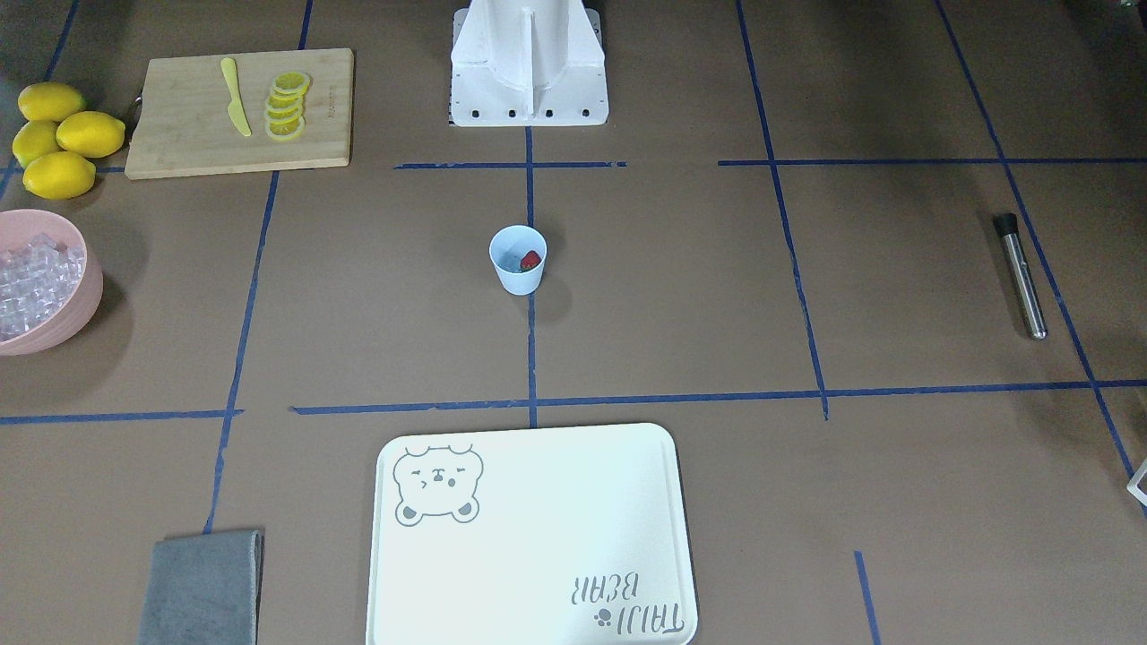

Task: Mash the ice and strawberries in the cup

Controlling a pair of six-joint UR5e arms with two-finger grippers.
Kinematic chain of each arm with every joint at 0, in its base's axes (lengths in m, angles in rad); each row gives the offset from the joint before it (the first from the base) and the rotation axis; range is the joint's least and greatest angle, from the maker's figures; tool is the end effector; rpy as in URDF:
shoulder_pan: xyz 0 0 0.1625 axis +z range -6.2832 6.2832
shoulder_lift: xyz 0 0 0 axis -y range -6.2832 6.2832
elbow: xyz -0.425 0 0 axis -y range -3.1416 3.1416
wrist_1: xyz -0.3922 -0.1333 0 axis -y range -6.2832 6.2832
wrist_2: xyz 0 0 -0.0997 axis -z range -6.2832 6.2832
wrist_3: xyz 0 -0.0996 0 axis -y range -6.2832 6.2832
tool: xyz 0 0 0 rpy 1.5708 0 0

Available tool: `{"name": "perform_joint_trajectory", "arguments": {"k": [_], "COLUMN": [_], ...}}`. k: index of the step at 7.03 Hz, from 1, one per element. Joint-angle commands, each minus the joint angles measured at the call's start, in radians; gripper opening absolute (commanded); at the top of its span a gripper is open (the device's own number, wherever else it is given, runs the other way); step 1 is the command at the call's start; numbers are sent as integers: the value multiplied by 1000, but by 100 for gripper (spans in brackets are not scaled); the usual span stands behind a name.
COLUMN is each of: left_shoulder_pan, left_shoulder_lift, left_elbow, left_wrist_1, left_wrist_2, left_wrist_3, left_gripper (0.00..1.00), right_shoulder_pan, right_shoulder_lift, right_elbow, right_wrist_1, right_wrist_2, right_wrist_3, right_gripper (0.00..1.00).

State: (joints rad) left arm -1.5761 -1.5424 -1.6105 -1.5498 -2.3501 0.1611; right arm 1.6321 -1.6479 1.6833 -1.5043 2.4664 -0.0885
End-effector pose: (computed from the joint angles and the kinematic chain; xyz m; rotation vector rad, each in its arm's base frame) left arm -0.0658 -0.4788 0.6547 0.0557 0.7781 0.1440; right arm 0.0839 -0.4605 0.6241 0.1617 -0.8853 -0.0710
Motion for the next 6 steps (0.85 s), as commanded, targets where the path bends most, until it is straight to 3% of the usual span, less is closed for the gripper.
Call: {"name": "perform_joint_trajectory", "arguments": {"k": [1, 6], "left_shoulder_pan": [-7, -21], "left_shoulder_lift": [2, 10], "left_elbow": [3, 4], "left_wrist_1": [0, 0], "left_wrist_2": [2, 8], "left_wrist_3": [-2, -6], "left_gripper": [100, 100], "right_shoulder_pan": [0, -2], "right_shoulder_lift": [0, 2], "right_elbow": [-34, -34], "right_wrist_1": [3, 10], "right_wrist_2": [5, 0], "right_wrist_3": [-1, -2], "right_gripper": [99, 99]}}
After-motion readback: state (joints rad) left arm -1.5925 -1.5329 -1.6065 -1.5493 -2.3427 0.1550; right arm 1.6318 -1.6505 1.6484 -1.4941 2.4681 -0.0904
